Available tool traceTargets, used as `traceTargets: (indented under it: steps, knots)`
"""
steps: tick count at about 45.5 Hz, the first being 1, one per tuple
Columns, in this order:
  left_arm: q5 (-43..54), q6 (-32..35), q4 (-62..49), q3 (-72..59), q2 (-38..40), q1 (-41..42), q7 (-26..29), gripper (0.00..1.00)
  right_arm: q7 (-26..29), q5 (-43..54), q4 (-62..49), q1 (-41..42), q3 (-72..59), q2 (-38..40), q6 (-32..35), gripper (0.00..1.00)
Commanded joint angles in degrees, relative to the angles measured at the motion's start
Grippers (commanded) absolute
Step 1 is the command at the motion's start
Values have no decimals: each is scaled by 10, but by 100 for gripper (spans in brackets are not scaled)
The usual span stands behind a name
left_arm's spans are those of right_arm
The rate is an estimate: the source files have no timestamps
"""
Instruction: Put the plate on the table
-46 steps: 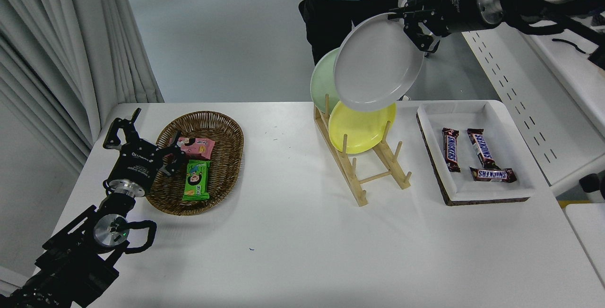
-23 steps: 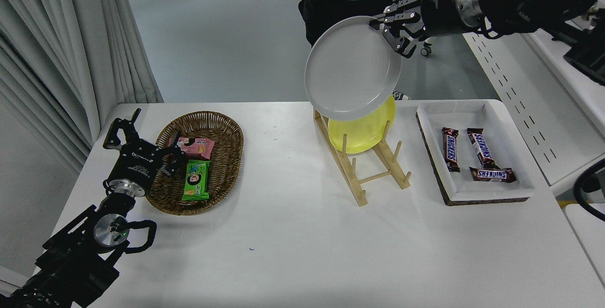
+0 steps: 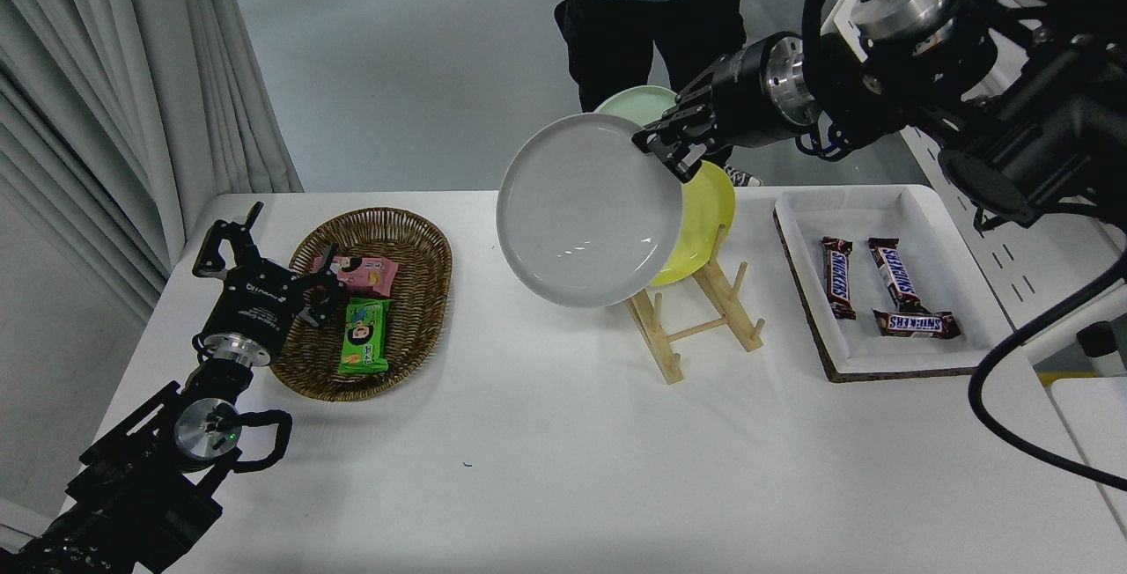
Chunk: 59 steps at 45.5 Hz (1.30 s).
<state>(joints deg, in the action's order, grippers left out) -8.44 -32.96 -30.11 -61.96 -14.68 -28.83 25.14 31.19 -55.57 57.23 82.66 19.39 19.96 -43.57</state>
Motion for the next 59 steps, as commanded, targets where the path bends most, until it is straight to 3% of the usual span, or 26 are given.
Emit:
traceTargets:
  steps: [1, 23, 59]
  knots:
    - [0, 0, 0, 0, 0, 0, 0, 100, -1, -36, -19, -49, 11, -42, -14, 0]
    - [-1, 0, 0, 0, 0, 0, 0, 100, -1, -42, -89, -167, -17, -104, -14, 0]
    - [-1, 0, 0, 0, 0, 0, 0, 100, -3, -49, -189, -256, -40, -161, -14, 0]
